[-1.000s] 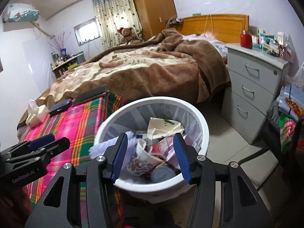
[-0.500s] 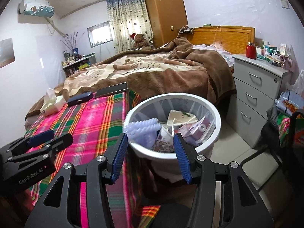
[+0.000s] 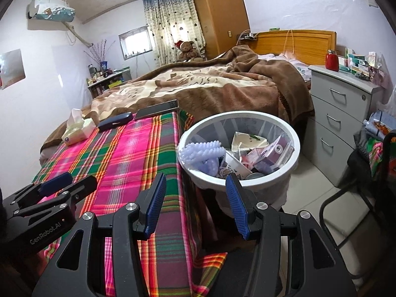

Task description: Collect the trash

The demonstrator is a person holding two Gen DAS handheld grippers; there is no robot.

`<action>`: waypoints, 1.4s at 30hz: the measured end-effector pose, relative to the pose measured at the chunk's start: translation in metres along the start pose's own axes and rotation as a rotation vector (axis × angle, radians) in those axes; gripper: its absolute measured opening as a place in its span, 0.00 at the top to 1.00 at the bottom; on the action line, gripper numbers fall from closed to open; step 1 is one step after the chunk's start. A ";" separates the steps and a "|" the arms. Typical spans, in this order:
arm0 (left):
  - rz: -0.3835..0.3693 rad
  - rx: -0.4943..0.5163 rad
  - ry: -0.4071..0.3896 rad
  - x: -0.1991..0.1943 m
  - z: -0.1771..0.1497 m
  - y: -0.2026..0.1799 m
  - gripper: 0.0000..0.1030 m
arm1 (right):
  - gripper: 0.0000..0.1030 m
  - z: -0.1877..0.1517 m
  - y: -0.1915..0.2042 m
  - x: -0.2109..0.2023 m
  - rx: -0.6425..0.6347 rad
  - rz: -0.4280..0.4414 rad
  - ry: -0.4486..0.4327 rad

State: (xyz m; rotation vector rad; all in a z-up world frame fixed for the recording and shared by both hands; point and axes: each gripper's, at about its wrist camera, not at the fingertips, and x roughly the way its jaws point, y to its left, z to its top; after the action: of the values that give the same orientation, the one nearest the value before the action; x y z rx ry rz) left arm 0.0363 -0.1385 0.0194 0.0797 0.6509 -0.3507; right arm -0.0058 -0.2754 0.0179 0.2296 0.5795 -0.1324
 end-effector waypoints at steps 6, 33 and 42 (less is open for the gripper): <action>-0.005 0.000 0.004 -0.001 -0.001 -0.002 0.43 | 0.50 -0.001 0.004 -0.002 -0.004 -0.008 -0.002; -0.009 -0.014 0.007 -0.006 -0.002 0.001 0.43 | 0.50 -0.002 0.004 -0.006 -0.004 -0.015 -0.006; -0.010 -0.016 0.007 -0.007 -0.002 0.001 0.43 | 0.50 -0.002 0.006 -0.006 -0.003 -0.016 -0.005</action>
State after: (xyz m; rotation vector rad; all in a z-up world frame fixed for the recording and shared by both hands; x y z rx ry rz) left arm 0.0307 -0.1349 0.0216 0.0622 0.6608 -0.3552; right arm -0.0113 -0.2691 0.0203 0.2215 0.5770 -0.1476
